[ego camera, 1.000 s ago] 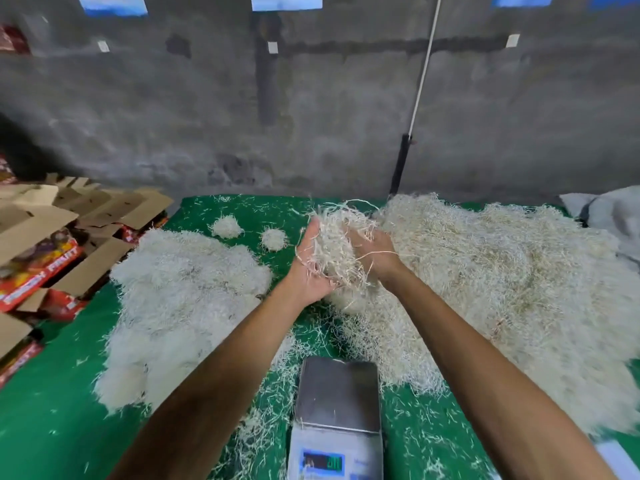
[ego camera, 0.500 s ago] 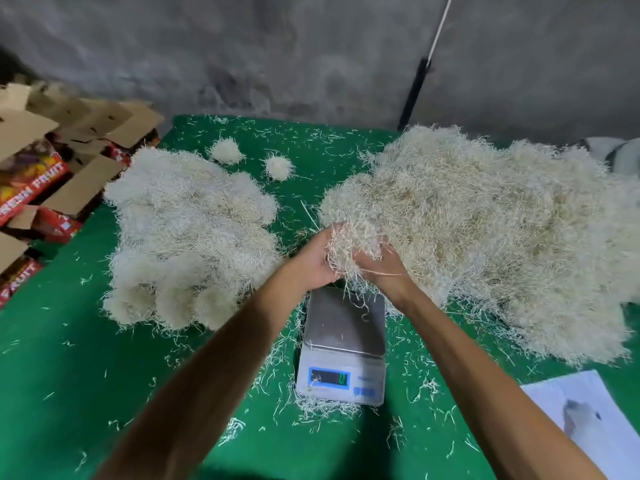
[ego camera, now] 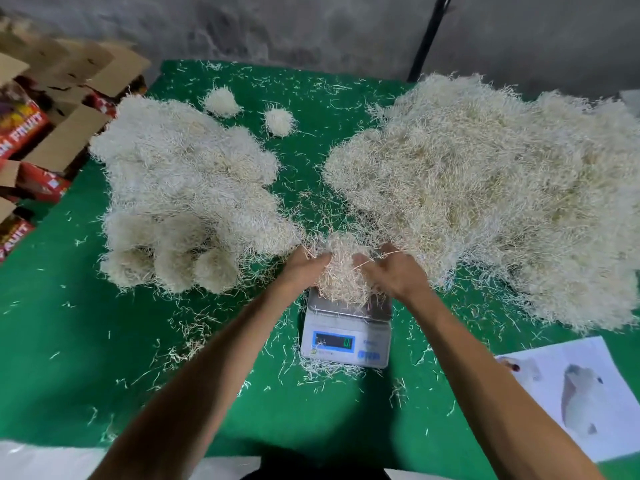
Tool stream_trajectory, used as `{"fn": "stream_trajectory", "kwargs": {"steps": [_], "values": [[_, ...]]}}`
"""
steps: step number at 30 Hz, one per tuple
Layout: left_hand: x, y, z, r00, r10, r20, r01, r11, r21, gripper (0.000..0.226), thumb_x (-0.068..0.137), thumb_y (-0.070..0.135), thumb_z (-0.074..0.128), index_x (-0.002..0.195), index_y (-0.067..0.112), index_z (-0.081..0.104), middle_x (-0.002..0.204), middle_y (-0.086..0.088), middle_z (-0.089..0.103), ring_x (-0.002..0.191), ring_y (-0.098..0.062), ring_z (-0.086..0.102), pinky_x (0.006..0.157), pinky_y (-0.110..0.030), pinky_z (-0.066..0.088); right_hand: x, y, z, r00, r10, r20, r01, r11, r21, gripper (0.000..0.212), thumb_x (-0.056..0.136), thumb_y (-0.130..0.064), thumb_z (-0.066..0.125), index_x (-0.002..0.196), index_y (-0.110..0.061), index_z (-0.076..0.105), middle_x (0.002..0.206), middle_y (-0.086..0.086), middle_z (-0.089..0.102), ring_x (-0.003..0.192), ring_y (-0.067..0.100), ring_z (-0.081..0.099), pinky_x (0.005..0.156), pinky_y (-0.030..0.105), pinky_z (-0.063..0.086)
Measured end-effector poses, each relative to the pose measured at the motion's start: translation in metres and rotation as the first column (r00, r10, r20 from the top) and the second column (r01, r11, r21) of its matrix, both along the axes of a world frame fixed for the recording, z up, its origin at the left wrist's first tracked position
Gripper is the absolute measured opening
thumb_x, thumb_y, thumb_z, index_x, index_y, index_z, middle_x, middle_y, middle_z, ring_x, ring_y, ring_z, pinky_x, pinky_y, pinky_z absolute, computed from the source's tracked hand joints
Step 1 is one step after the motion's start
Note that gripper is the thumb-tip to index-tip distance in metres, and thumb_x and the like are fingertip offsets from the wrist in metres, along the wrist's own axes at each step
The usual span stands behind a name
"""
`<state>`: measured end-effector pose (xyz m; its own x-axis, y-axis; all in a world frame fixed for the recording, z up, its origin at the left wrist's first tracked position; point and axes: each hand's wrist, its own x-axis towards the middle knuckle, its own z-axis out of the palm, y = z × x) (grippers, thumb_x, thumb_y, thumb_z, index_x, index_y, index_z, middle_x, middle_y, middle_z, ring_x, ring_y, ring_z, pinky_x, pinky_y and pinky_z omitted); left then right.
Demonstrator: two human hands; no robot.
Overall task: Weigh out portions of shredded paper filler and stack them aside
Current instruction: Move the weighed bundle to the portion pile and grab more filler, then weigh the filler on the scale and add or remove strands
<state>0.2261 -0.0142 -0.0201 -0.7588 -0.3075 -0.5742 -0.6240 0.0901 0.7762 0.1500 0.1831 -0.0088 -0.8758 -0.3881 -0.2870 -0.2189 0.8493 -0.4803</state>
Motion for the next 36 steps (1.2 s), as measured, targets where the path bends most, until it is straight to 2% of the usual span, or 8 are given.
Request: {"fn": "stream_trajectory", "kwargs": {"steps": [3,5,9,15,18,23,28,36], "values": [[0.008,-0.009,-0.012,0.998,-0.027,0.063,0.034,0.993,-0.11,0.078,0.097,0.046,0.062,0.155,0.006,0.027,0.145,-0.014,0.049,0.131,-0.031,0.051,0.107,-0.044,0.047,0.003,0.021,-0.009,0.979,-0.095,-0.181,0.109,0.991,0.074,0.062,0.104,-0.066,0.03,0.097,-0.016,0.066,0.068,0.004,0.068,0.061,0.017,0.064,0.058,0.021,0.039],[0.013,-0.016,-0.019,0.997,0.028,0.066,-0.02,0.993,-0.12,0.072,0.098,0.043,0.062,0.149,0.001,0.035,0.137,-0.021,0.055,0.127,-0.035,0.055,0.109,-0.051,0.046,0.006,0.031,-0.017,0.972,-0.138,-0.188,0.149,0.988,0.046,0.055,0.108,-0.054,0.028,0.095,-0.013,0.062,0.078,0.012,0.07,0.068,0.023,0.064,0.062,0.029,0.047],[0.025,-0.019,-0.026,0.941,0.286,-0.179,-0.291,0.957,-0.002,0.04,0.098,0.043,0.062,0.124,0.016,0.049,0.079,0.0,0.058,0.077,-0.019,0.058,0.083,-0.048,0.057,0.012,0.038,-0.029,0.98,-0.178,-0.085,0.176,0.984,-0.024,0.057,0.11,-0.046,0.024,0.099,-0.008,0.066,0.096,0.018,0.073,0.087,0.036,0.07,0.083,0.045,0.058],[0.026,0.003,-0.023,0.953,0.051,-0.3,-0.084,0.992,-0.098,0.045,0.095,0.047,0.065,0.129,0.019,0.058,0.108,0.018,0.059,0.084,0.003,0.055,0.054,-0.001,0.042,0.025,0.031,-0.035,0.974,-0.211,-0.082,0.194,0.964,-0.18,0.053,0.113,-0.044,0.021,0.092,-0.019,0.064,0.076,0.007,0.069,0.07,0.022,0.068,0.063,0.027,0.05],[0.02,0.014,-0.026,0.98,-0.005,-0.199,-0.012,0.996,-0.088,0.042,0.096,0.044,0.065,0.131,0.024,0.056,0.133,0.01,0.054,0.09,0.0,0.056,0.062,-0.01,0.04,0.027,0.03,-0.035,0.958,-0.282,-0.058,0.262,0.937,-0.23,0.058,0.113,-0.043,0.023,0.078,-0.014,0.059,0.066,0.004,0.06,0.057,0.02,0.057,0.053,0.025,0.04],[0.034,0.009,-0.031,0.951,0.143,-0.275,-0.166,0.984,-0.064,0.039,0.097,0.045,0.064,0.124,0.018,0.059,0.118,0.006,0.06,0.106,-0.018,0.06,0.084,-0.03,0.048,0.029,0.038,-0.039,0.933,-0.344,-0.104,0.305,0.911,-0.277,0.05,0.112,-0.038,0.03,0.072,-0.017,0.05,0.061,0.0,0.055,0.047,0.013,0.046,0.05,0.024,0.041],[0.052,-0.002,-0.037,0.896,0.418,-0.152,-0.339,0.863,0.374,0.013,0.102,0.023,0.056,0.112,0.016,0.062,0.116,-0.01,0.064,0.115,-0.032,0.06,0.084,-0.037,0.054,0.029,0.038,-0.043,0.941,-0.326,-0.094,0.307,0.935,-0.178,0.036,0.112,-0.042,0.033,0.096,-0.016,0.053,0.074,-0.005,0.054,0.062,0.008,0.056,0.052,0.024,0.042],[0.06,-0.004,-0.042,0.872,0.489,-0.039,-0.404,0.761,0.507,0.054,0.103,0.037,0.052,0.145,0.003,0.045,0.141,-0.02,0.055,0.11,-0.028,0.061,0.098,-0.046,0.052,0.021,0.033,-0.036,0.926,-0.375,0.029,0.367,0.883,-0.293,0.04,0.111,-0.045,0.033,0.114,-0.011,0.054,0.09,0.001,0.064,0.076,0.018,0.068,0.068,0.038,0.059]]}}
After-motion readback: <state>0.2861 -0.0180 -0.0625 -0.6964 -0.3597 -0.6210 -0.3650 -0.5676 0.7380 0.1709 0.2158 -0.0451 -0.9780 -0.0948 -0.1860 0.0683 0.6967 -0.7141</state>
